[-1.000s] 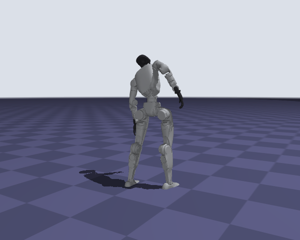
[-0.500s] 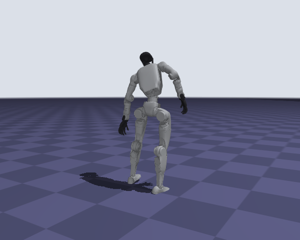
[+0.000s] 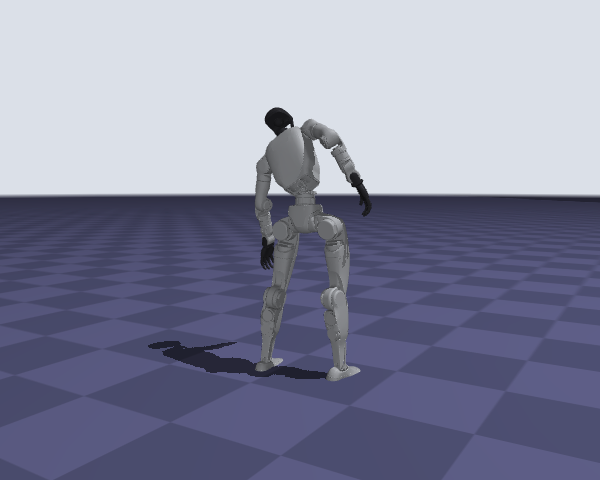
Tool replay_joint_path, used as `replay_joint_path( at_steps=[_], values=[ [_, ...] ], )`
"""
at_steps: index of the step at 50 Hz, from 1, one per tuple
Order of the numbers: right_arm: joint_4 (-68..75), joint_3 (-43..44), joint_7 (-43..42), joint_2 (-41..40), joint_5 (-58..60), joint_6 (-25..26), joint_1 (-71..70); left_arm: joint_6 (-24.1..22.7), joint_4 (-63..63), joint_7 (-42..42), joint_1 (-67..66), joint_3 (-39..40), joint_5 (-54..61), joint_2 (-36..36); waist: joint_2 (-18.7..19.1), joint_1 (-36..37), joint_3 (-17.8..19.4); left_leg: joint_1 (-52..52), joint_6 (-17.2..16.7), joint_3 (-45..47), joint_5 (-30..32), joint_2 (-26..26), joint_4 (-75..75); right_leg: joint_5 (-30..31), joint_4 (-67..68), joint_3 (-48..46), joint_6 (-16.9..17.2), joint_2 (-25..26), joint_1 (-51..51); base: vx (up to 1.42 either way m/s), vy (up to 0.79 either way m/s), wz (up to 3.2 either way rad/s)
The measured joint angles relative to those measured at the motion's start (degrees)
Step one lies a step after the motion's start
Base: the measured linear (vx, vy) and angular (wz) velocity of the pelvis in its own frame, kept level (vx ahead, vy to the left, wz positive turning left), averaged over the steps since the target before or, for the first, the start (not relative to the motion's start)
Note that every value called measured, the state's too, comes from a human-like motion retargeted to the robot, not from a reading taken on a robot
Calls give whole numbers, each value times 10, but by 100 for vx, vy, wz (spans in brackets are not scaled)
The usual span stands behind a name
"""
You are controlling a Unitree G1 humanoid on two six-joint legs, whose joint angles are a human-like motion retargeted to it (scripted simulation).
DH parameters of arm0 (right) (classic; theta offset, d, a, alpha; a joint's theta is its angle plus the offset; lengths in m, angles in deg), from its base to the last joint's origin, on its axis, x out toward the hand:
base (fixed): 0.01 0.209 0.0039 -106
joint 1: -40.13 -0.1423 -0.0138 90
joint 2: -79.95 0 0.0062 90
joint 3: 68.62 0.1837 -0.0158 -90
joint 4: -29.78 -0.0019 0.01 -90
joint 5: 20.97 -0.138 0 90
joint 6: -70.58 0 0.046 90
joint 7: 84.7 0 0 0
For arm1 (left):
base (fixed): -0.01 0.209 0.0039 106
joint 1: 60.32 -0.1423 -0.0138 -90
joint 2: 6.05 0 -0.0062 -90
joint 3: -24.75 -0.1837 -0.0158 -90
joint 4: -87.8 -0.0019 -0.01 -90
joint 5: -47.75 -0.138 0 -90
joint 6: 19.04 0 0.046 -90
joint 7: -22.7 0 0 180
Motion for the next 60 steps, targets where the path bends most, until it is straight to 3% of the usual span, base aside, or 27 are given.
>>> replay_joint_path(
  at_steps=[4, 12, 17, 24, 31, 35, 42, 45, 50, 55, 57, 60],
  values=[
    [18, -3, 11, -15, -6, 8, -5, 1, -7, 16, 63, -22, -16, -10, 5, -8, 6, 16, -10, -2, -15, 12, 5, 76, -29, -11, 0, 19, -46, 28, -19, 12],
    [33, 11, 30, -40, -6, 11, -15, -8, -19, 20, 114, -25, -5, 0, 13, -46, 11, 26, -7, -37, -50, -15, 22, 92, -42, -20, 0, -14, -56, 35, -9, 51],
    [31, 19, 5, -38, 0, -2, -34, -19, -7, 15, 42, 17, 2, 22, 35, -61, 0, 10, -2, -46, -56, -15, 74, 59, -40, -38, 0, -20, -32, 38, -21, 34],
    [16, 22, -15, -23, -8, -2, -82, -11, -7, 33, -49, 44, -6, 62, 38, -6, 18, -85, 29, -56, -48, -34, 217, 24, -25, -31, 0, -21, -17, 32, -24, -4],
    [-2, 23, -24, -11, -8, -17, -103, -7, -31, 57, -126, 92, -33, 88, 34, 34, 21, -137, -2, 14, 40, -28, 24, -10, -12, -50, 0, -18, -7, 32, -3, 21],
    [-7, 25, -14, -3, -16, -23, -98, -4, -49, 73, -164, 124, -48, 100, 30, 48, 13, -176, -26, 92, 24, -22, -9, -36, -1, -58, 0, -11, 8, 38, 6, 10],
    [16, 7, -3, -2, -25, -12, -94, -2, -48, 58, -235, 157, 20, 113, 14, 61, -3, -121, -6, 90, 72, -14, -9, -78, 37, -30, 0, -5, 72, 46, 19, -32],
    [22, 2, -5, -8, -23, -5, -82, -6, -45, 44, -242, 130, 54, 110, 7, 51, 3, -73, 6, 84, 54, -26, -9, -67, 61, -26, 0, -21, 107, 43, 27, 23],
    [15, 4, 2, -14, -30, -8, -54, -3, -29, 40, -204, 105, 37, 90, 34, 22, 17, -20, 10, 51, 32, -4, -7, -69, 108, -36, -55, 1, 104, 34, 12, 63],
    [35, -7, 7, -28, -46, -5, -55, -15, -5, 23, -125, 63, 54, 64, 26, -7, 11, -15, 17, 17, 11, -23, -7, -42, 68, -68, -24, -30, 38, 30, 2, 70],
    [51, -10, 3, -36, -46, -5, -58, -23, -4, 16, -89, 48, 62, 60, 21, -17, 13, -11, 18, 1, 3, -35, -7, -8, 36, -64, -4, -44, 16, 30, -8, 72],
    [73, -11, -3, -52, -47, -3, -66, -29, -6, 13, -38, 31, 65, 52, 24, -20, 17, -5, 6, -16, -6, -22, -8, 61, -9, -38, 0, -29, -24, 30, -27, 56]
  ],
)
